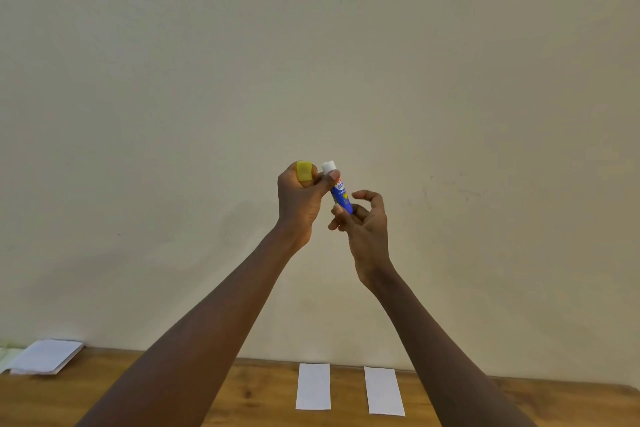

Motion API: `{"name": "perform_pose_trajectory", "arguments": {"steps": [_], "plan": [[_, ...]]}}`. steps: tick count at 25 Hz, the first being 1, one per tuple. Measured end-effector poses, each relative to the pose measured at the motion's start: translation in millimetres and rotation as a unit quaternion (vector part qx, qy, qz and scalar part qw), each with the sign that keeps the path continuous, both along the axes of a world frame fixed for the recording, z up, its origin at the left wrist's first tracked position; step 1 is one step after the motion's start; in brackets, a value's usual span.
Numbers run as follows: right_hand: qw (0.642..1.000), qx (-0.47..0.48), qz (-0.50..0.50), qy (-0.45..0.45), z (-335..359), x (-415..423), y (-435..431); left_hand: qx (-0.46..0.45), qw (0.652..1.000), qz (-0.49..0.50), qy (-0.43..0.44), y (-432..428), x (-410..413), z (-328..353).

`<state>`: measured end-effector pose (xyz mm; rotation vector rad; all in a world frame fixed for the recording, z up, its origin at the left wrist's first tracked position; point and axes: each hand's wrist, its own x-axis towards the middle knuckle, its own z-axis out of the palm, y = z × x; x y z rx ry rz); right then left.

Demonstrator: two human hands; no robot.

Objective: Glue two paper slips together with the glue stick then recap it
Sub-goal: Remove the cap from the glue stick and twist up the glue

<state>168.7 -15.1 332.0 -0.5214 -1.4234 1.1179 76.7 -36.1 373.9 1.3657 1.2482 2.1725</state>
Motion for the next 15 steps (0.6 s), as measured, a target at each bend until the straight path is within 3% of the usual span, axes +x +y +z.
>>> {"name": "perform_pose_trajectory", "arguments": {"steps": [3, 7, 9, 13, 15], "plan": [[0.995, -0.038, 0.081, 0.043, -1.9, -3.7, -3.4, -0.002, 0.999, -0.036, -0.002, -1.2, 2.9, 1.8], [0.95, -0.158, 0.212, 0.163, -2.8, 0.3, -4.8, 0.003, 0.996, -0.094, -0.009, -5.4, 0.5, -0.7], [0.958, -0.157, 0.185, 0.151, -2.9, 1.4, -3.0, 0.003, 0.997, -0.078, -0.012, -6.8, 0.6, -1.9], [0.999, -0.022, 0.003, 0.029, -4.4, -1.1, -2.0, 0.005, 1.0, -0.026, -0.005, -6.0, 1.2, 0.6], [0.999, -0.03, 0.009, 0.039, -6.4, -3.9, -2.9, 0.003, 0.999, -0.043, 0.007, -5.5, 3.4, 1.1]]}}
